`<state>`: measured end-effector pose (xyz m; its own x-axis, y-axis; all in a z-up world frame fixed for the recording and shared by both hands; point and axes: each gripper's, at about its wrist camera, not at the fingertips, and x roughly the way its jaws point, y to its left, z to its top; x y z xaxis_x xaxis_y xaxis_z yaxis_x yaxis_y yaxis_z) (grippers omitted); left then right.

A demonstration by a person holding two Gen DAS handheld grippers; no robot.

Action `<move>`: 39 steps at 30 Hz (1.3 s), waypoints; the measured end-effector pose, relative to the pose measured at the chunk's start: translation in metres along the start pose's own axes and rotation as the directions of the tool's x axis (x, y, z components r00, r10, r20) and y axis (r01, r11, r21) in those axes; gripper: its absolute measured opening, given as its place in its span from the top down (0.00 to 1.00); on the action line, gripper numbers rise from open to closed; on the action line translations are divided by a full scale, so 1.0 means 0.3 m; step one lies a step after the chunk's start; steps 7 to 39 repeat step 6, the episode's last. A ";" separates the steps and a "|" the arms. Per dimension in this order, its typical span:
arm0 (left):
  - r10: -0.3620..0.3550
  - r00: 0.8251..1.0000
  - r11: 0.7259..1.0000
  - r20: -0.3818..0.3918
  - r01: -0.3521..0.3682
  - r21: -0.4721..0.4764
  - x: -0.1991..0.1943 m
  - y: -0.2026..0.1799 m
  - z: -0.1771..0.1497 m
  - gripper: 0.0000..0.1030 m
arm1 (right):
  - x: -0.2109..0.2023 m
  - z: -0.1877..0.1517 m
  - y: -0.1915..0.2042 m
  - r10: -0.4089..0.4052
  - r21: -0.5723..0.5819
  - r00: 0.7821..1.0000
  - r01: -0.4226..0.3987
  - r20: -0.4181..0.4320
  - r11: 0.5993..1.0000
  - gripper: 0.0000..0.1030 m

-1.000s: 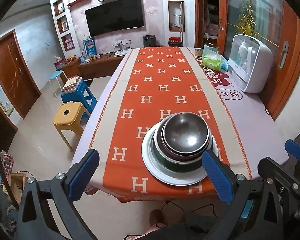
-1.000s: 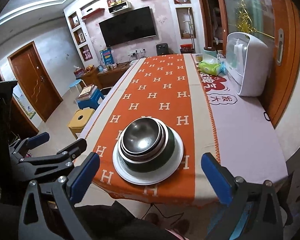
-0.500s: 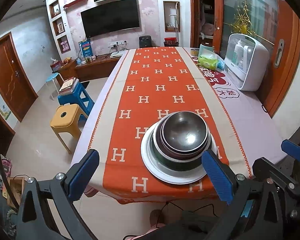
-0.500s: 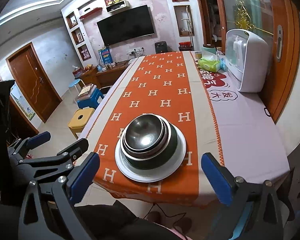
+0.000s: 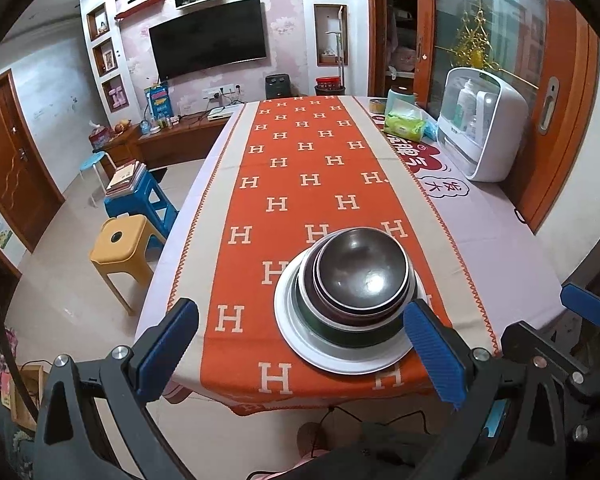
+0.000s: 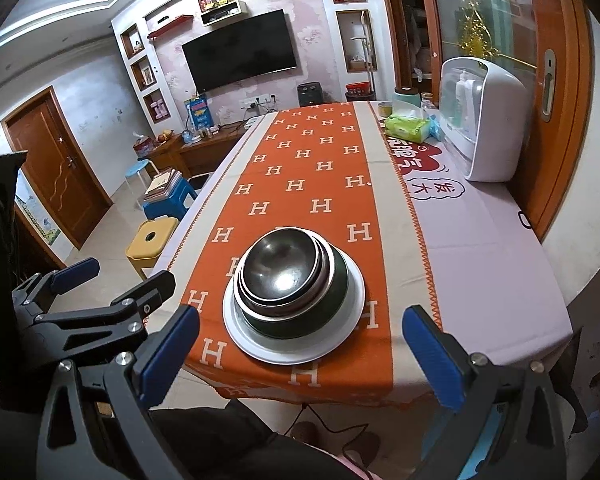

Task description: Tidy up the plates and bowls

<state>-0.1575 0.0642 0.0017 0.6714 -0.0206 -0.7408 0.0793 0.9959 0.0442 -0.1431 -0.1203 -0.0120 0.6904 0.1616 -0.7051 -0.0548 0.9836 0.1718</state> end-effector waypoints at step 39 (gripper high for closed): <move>-0.013 1.000 1.000 -0.004 0.013 0.007 0.008 0.000 0.001 0.01 | -0.003 0.002 0.001 -0.012 0.008 1.000 0.012 -0.003 1.000 0.01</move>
